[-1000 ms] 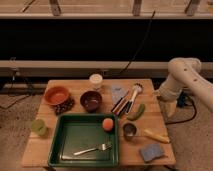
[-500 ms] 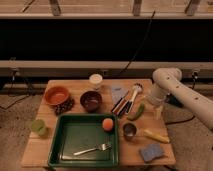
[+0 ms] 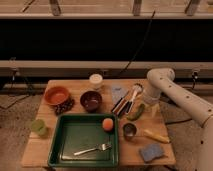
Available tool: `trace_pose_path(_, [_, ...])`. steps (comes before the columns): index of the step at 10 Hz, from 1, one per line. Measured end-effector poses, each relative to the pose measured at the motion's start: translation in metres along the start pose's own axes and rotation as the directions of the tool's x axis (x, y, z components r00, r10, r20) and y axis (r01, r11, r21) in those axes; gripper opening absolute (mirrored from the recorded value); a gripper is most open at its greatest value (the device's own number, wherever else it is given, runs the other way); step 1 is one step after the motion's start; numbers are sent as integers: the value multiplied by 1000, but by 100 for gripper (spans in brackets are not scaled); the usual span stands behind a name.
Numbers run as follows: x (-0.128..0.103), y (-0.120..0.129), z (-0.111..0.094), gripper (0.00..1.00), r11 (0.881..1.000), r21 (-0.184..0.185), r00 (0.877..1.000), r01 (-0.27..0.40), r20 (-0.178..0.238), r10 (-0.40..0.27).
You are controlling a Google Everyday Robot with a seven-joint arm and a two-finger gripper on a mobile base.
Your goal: Place pepper in table surface
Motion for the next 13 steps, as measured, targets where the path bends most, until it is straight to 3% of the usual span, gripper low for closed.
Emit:
trace_pose_path(4, [7,-4,19,80,999,-33,999,20,-25,-21])
trace_pose_path(6, [10,-4,25,72,999,-49,999,23,-35,-25])
trace_pose_path(10, [18,2,27,33,997,-76,999,24,-43,-27])
trace_pose_path(11, [19,4,23,20,996,-80,999,27,-41,-30])
trace_pose_path(13, [20,5,13,4,997,-74,999,34,-40,-37])
